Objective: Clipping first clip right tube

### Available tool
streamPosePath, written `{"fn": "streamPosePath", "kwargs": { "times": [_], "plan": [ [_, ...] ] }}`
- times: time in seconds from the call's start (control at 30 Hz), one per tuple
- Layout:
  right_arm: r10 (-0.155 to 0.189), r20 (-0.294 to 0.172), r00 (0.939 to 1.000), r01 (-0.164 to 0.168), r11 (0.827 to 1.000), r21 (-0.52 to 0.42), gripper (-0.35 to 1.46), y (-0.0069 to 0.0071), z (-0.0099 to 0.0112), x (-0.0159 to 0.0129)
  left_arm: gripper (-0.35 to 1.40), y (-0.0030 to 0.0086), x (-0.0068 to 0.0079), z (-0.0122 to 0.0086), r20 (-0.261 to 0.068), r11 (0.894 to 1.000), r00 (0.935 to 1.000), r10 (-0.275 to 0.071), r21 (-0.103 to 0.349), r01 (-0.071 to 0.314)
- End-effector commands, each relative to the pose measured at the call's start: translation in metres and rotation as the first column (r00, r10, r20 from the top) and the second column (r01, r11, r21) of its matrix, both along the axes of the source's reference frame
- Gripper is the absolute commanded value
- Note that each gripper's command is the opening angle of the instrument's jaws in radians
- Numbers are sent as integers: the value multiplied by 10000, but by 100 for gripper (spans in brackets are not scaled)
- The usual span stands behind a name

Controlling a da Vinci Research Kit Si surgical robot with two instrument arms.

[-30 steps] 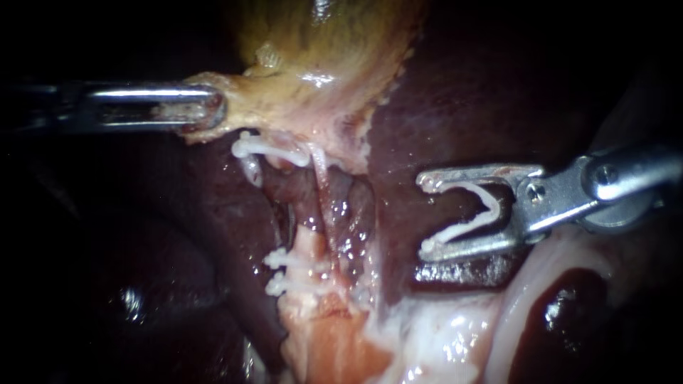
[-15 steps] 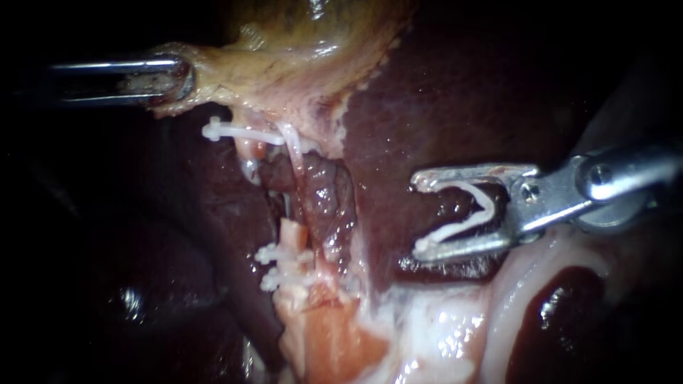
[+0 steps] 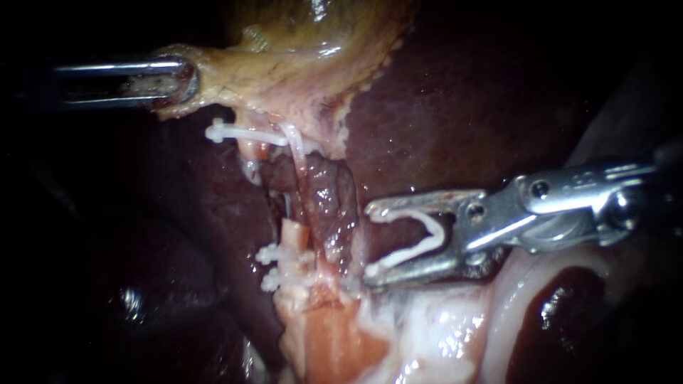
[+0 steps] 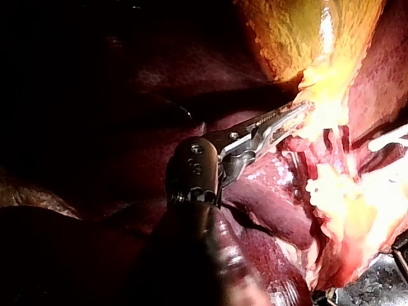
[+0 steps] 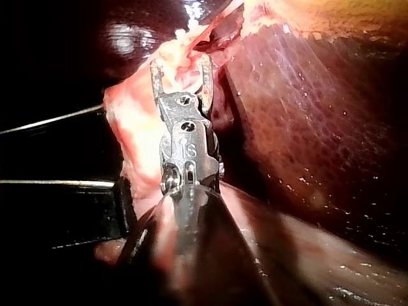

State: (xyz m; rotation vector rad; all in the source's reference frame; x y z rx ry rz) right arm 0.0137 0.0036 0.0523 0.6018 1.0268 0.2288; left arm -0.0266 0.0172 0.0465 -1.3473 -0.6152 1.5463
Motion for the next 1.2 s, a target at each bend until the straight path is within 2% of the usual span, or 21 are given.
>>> {"fn": "streamPosePath", "kwargs": {
  "times": [0.03, 0.37, 0.53, 0.73, 0.97, 1.2],
  "plan": [
    [-22, 26, 10000, 22, 10000, 47, 49, -1, 4, 5, -35, 0, 0, 0, -9, 10000, 10000, -9, 1, 9],
    [203, 296, 9994, -210, 9995, 237, 49, -3, 38, 38, -35, 0, -2, 0, -14, 10000, 10000, -18, 1, 18],
    [393, 250, 9989, -401, 9986, 344, 49, -5, 51, 52, -35, 0, -3, 0, -17, 10000, 10000, -22, 1, 22],
    [632, 94, 9980, -637, 9961, 615, 49, -9, 58, 63, -35, 0, -4, 0, -22, 10000, 10000, -29, -3, 29],
    [578, -596, 9965, -504, 9917, 1182, 49, -11, 57, 70, -35, 0, -5, 1, -24, 10000, 10000, -33, -5, 33],
    [279, -1330, 9907, -40, 9844, 1762, 48, -21, 44, 74, -35, 0, -5, 1, -26, 10000, 10000, -34, -7, 34]
  ]
}}
